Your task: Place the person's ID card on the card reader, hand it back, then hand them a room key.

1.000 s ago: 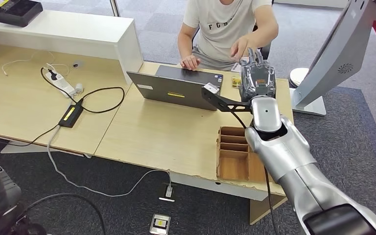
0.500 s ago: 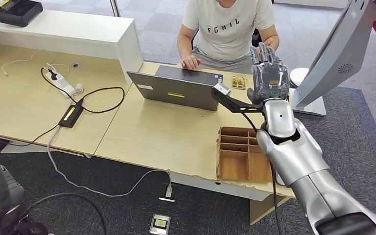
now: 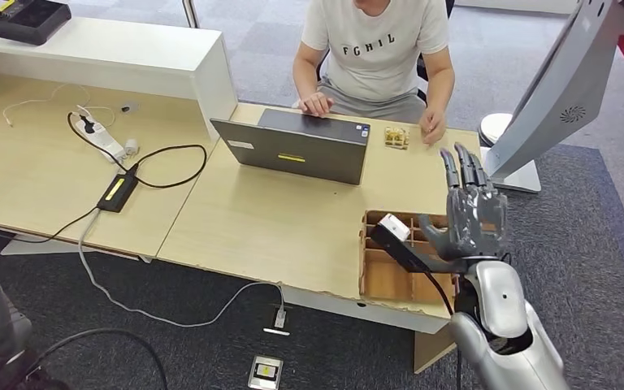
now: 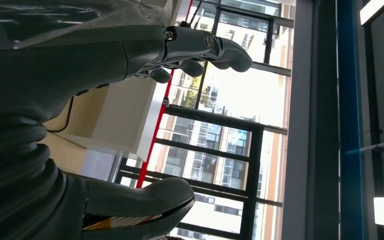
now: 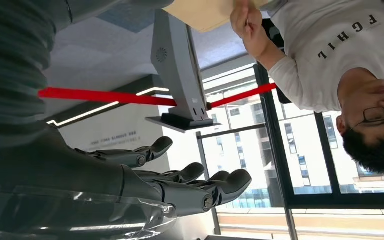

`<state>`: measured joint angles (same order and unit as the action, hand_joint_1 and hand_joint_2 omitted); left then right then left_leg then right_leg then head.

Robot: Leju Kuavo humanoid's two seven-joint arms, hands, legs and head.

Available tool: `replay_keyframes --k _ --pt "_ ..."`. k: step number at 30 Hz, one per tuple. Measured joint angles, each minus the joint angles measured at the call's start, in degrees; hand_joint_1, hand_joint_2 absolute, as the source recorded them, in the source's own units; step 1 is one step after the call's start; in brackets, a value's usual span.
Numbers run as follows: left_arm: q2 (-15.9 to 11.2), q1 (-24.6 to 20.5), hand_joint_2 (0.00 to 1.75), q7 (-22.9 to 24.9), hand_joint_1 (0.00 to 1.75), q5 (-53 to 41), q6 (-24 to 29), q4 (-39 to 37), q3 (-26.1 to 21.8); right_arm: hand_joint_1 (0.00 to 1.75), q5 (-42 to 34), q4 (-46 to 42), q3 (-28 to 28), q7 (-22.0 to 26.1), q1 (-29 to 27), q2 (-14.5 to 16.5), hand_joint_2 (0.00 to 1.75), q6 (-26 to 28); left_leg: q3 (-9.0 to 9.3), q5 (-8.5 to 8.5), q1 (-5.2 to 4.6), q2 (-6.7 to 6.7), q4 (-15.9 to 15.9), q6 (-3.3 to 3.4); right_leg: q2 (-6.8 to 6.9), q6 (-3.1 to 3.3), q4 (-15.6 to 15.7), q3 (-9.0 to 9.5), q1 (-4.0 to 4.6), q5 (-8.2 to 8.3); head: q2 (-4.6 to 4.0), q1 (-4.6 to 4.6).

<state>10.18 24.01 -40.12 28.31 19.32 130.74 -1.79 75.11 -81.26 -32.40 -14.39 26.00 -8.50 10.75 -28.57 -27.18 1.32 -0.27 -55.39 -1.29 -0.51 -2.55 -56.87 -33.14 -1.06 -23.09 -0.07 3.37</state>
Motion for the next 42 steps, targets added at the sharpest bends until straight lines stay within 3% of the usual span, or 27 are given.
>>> replay_keyframes --k 5,12,26,42 --pt "0.02 0.07 1.75 0.01 0.0 0.05 -0.15 0.01 -0.51 0.0 0.06 -9.84 1.3 -0.11 -8.72 -2.92 1.75 0.2 -0.04 -0.03 0.0 0.06 0.02 -0.01 -0.03 0.02 0.0 -0.01 0.0 -0.02 0.0 0.01" --pt "-0.43 0.58 1.75 0.01 0.0 0.21 2.18 0.01 -0.75 0.0 -0.39 -14.86 1.91 -0.06 -13.21 -4.98 1.75 0.92 -0.02 -0.01 0.0 0.07 0.03 -0.02 -0.03 0.03 0.0 0.0 0.0 -0.01 0.0 0.01" --pt "-4.3 -1.88 1.75 0.01 0.0 3.21 4.67 -0.38 1.73 0.0 -0.68 -14.92 2.47 0.61 -13.88 -5.43 1.75 1.06 -0.04 -0.01 0.0 0.06 0.03 -0.02 -0.03 0.02 0.0 0.0 0.0 -0.01 0.0 0.01" --pt "-6.61 -4.89 1.75 0.01 0.0 4.27 5.74 -1.45 3.78 0.0 -0.45 -2.23 3.55 0.85 -9.65 -5.36 1.75 5.16 -0.06 0.0 0.0 0.04 0.02 -0.02 -0.03 0.02 -0.01 0.0 0.0 0.0 0.0 0.01"
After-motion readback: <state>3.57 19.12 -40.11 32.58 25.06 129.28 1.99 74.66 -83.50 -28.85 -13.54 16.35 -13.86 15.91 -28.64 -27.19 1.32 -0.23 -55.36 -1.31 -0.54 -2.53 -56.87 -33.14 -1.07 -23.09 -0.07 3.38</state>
